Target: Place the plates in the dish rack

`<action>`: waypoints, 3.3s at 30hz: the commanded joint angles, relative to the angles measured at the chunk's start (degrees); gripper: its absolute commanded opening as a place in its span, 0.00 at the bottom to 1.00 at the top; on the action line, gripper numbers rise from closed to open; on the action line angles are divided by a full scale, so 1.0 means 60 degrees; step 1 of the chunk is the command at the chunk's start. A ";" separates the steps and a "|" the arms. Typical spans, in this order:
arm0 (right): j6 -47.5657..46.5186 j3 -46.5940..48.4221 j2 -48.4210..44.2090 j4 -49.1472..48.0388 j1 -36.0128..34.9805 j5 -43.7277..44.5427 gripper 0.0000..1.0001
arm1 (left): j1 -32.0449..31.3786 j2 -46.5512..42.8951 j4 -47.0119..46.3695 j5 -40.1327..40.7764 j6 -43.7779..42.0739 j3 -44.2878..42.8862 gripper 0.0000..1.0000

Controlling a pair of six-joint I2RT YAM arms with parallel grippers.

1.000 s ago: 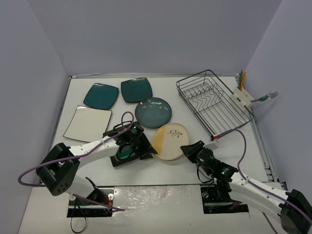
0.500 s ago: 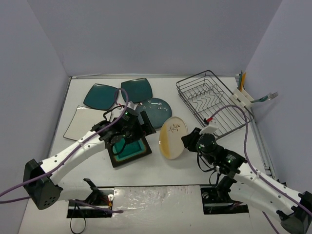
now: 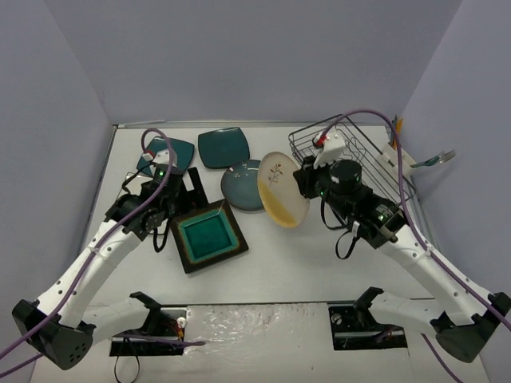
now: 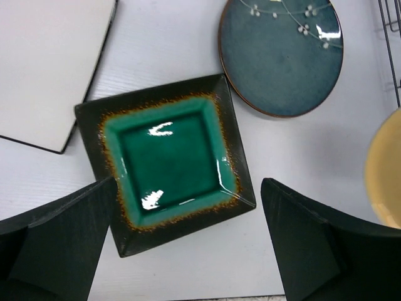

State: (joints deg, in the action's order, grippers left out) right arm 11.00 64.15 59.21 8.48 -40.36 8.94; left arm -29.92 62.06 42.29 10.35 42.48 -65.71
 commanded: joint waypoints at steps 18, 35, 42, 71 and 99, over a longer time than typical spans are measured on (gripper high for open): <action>-0.5142 0.5392 0.4457 -0.2117 0.6683 -0.4827 0.00 | 0.1676 -0.1320 -0.0529 0.0706 -0.3124 0.1677 0.97; -0.7079 0.6160 0.6343 -0.2622 0.7762 -0.4820 0.00 | 0.2371 -0.1681 -0.1626 0.0922 -0.3633 0.2576 0.97; -0.7332 0.6148 0.6359 -0.2876 0.7771 -0.4806 0.00 | 0.2519 -0.1649 -0.1674 0.0869 -0.3623 0.2602 0.97; -0.6335 0.4680 0.7659 -0.3992 0.8198 -0.5342 0.17 | 0.2613 -0.1598 -0.1643 0.0794 -0.3544 0.2675 0.97; 0.0264 0.0505 0.2874 -0.5517 0.5598 -0.5210 1.00 | 0.2606 -0.1833 -0.1452 -0.1089 -0.0766 0.3971 0.97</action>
State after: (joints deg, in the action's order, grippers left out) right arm -1.53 75.84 83.33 -15.23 1.43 -20.07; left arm -14.66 51.20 35.45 6.92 31.44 -43.43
